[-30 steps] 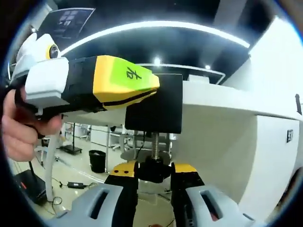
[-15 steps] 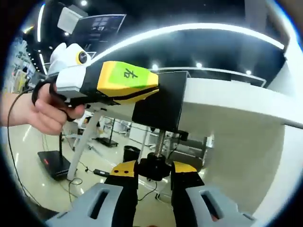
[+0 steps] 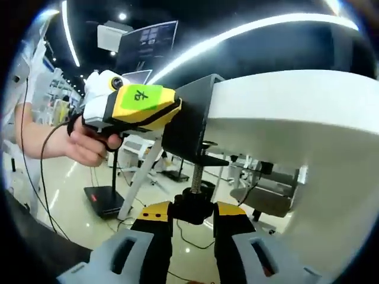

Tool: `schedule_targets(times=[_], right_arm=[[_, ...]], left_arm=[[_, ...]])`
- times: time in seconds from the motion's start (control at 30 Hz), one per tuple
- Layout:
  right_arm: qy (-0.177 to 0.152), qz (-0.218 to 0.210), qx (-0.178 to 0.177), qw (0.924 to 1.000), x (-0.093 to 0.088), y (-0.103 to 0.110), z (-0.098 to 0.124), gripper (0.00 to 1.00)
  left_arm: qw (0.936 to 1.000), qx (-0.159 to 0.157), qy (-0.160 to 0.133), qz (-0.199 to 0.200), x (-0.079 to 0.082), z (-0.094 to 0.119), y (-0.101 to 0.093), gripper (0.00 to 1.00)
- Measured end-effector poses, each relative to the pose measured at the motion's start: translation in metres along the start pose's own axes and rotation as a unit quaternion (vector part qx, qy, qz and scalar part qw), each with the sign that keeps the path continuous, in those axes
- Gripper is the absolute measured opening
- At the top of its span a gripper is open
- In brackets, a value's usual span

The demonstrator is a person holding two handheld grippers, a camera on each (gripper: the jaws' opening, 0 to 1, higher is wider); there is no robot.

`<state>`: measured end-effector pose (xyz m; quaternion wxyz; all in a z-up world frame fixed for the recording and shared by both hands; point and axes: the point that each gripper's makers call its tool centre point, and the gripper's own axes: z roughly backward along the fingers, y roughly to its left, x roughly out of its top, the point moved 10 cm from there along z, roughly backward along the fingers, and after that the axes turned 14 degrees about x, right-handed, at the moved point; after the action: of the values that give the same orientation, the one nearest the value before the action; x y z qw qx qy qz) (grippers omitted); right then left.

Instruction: Clamp the fixed fixture on the desktop, loosen the retaining clip, secure it to the edge of the desk, and tighten the retaining clip.

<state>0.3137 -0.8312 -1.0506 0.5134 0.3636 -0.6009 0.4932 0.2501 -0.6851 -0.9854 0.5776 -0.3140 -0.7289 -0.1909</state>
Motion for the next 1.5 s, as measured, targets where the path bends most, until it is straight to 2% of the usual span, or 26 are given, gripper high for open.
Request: schedule_targets(times=[0.07,0.13,0.2,0.23,0.27,0.33,0.37,0.43,0.5,0.53,0.57,0.63,0.7,0.73,0.87,0.93,0.97,1.0,1.07,1.17,1.23,1.37,1.5], right_arm=[[-0.007,-0.031,-0.02,0.9993,-0.007,0.003,0.002,0.24],[0.005,-0.028,-0.052,0.9982,-0.017,0.009,0.004,0.25],[0.016,-0.037,-0.09,0.9951,-0.027,0.02,0.008,0.32],[0.007,-0.063,-0.111,0.9919,-0.032,0.028,0.01,0.35],[-0.014,-0.103,-0.136,0.9853,-0.036,0.035,0.012,0.39],[-0.033,-0.132,-0.161,0.9776,-0.038,0.047,0.014,0.42],[-0.035,-0.144,-0.188,0.9711,-0.039,0.056,0.016,0.42],[-0.028,-0.141,-0.228,0.963,-0.036,0.069,0.016,0.41],[-0.015,-0.118,-0.28,0.9524,-0.031,0.074,0.016,0.41],[-0.014,-0.114,-0.312,0.943,-0.029,0.074,0.016,0.41],[0.001,-0.118,-0.344,0.9316,-0.025,0.078,0.018,0.41],[-0.052,-0.157,-0.333,0.9284,-0.018,0.078,0.006,0.4],[-0.039,-0.13,-0.332,0.9333,-0.011,0.078,-0.001,0.4],[-0.024,-0.099,-0.338,0.9355,-0.006,0.076,-0.003,0.4],[-0.035,-0.071,-0.353,0.9323,0.007,0.067,-0.014,0.4],[-0.02,-0.042,-0.366,0.9293,0.012,0.062,-0.018,0.36],[-0.024,-0.044,-0.365,0.9296,0.013,0.061,-0.021,0.28],[-0.033,-0.045,-0.367,0.9286,0.015,0.059,-0.02,0.26],[-0.038,-0.054,-0.369,0.9272,0.017,0.057,-0.02,0.26],[-0.022,-0.033,-0.364,0.9306,0.019,0.061,-0.019,0.25],[-0.024,-0.028,-0.354,0.9344,0.017,0.061,-0.015,0.25],[-0.039,-0.028,-0.315,0.9479,0.014,0.059,-0.009,0.25],[-0.043,-0.024,-0.25,0.967,0.011,0.05,-0.004,0.25]], left_arm=[[1.0,0.0,0.001,0.0,-0.001,0.0,0.0,0.02],[1.0,0.001,0.002,-0.002,-0.001,0.0,0.0,0.02],[1.0,0.0,0.002,-0.001,0.0,0.001,0.0,0.02],[1.0,0.0,0.002,-0.002,0.0,0.001,0.0,0.02],[1.0,0.0,0.002,-0.003,0.0,0.001,0.0,0.02],[1.0,-0.001,0.001,0.001,0.0,0.001,0.0,0.02],[1.0,-0.001,0.0,0.002,0.0,0.001,0.0,0.02],[1.0,0.0,0.0,0.003,0.0,0.001,0.0,0.02],[1.0,0.001,0.0,0.001,0.0,0.001,0.0,0.02],[1.0,0.001,0.0,0.001,0.0,0.001,-0.001,0.02],[1.0,0.002,0.0,0.002,0.0,0.001,-0.001,0.02],[1.0,0.002,-0.001,0.002,-0.001,0.001,-0.001,0.02],[1.0,0.003,-0.001,0.002,-0.001,0.001,-0.001,0.02],[1.0,0.003,-0.001,0.002,-0.001,0.001,-0.001,0.02],[1.0,0.002,-0.001,0.003,-0.001,0.001,-0.001,0.02],[1.0,0.002,-0.001,0.003,-0.001,0.002,-0.001,0.02],[1.0,0.002,-0.001,0.003,-0.001,0.002,-0.001,0.02],[1.0,0.002,-0.001,0.003,-0.001,0.002,-0.001,0.02],[1.0,0.003,-0.001,0.002,-0.001,0.002,-0.001,0.02],[1.0,0.002,-0.002,0.004,-0.001,0.001,-0.001,0.02],[1.0,0.002,-0.003,0.006,-0.001,0.001,-0.001,0.02],[1.0,0.002,-0.004,0.007,-0.002,0.001,0.0,0.02],[1.0,0.002,-0.004,0.007,-0.002,0.0,0.0,0.02]])
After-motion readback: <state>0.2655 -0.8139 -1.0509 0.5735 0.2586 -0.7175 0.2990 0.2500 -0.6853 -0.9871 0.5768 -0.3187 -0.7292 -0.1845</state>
